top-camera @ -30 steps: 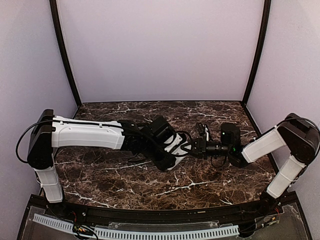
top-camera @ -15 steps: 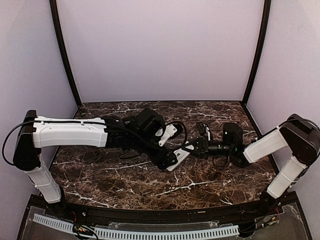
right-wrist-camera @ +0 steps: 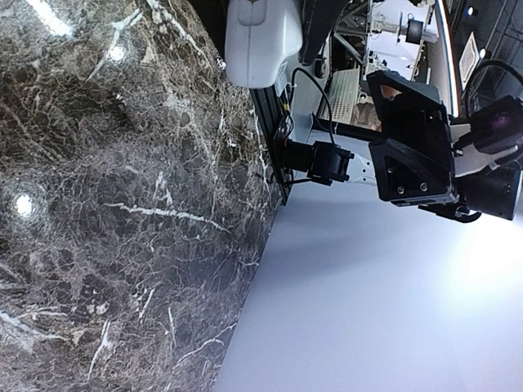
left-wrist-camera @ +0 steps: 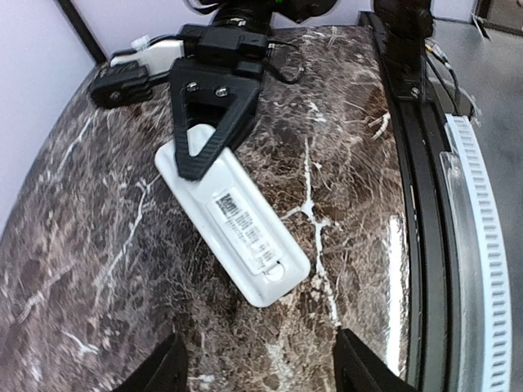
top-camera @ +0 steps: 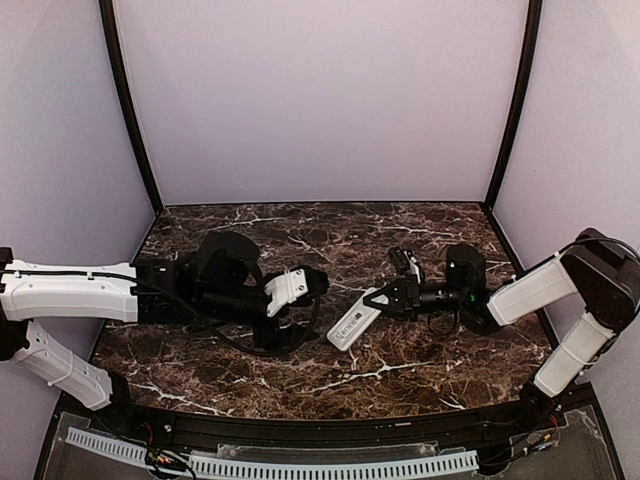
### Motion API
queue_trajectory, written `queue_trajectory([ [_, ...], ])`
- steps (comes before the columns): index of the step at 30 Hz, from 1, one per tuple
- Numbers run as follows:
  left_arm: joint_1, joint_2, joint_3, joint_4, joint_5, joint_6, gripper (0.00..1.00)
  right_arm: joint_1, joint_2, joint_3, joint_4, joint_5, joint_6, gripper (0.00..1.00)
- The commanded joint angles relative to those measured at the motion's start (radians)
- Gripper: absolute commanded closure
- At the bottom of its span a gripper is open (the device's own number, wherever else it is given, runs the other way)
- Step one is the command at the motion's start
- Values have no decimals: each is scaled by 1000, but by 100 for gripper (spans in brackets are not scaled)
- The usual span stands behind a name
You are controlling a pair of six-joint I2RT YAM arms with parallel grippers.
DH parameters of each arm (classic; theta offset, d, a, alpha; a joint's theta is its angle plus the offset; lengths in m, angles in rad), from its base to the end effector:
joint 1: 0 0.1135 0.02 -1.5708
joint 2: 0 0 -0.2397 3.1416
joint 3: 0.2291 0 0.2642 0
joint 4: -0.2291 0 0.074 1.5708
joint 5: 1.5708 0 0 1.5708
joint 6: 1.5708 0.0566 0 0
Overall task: Load the batteries into the remote control
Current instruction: Press the battery cover on the remote control without the battery cover.
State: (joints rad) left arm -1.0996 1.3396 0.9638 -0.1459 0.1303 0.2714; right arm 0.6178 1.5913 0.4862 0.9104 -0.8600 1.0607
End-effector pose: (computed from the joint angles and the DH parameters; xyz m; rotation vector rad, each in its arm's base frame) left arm 0.1474 -0.3056 0.2434 1.4241 1.6131 -0.6291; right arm 0.2221 0.2104 0.1287 -0.2995 2.1399 1.8563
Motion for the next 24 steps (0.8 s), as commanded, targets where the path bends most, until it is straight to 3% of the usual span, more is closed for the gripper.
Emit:
queue_trajectory([
  [1, -32, -68, -77, 97, 36, 231, 46, 0, -22, 35, -17, -84, 4, 100],
  [5, -40, -46, -45, 107, -17, 182, 51, 11, -26, 55, -40, -108, -13, 100],
  [6, -40, -18, -29, 89, -23, 151, 49, 14, -27, 59, -48, -109, -19, 100],
  [9, -29, 18, 14, 91, -27, -14, 28, 21, -28, 67, -50, -119, -38, 100],
  [13, 18, 59, 24, 125, 136, -196, 18, 23, -30, 76, -47, -139, -48, 100],
  [19, 31, 119, 47, 113, 220, -300, 17, 28, -40, 86, -53, -157, -64, 100],
  [24, 40, 149, 66, 103, 204, -339, 17, 35, -47, 89, -52, -165, -70, 100],
])
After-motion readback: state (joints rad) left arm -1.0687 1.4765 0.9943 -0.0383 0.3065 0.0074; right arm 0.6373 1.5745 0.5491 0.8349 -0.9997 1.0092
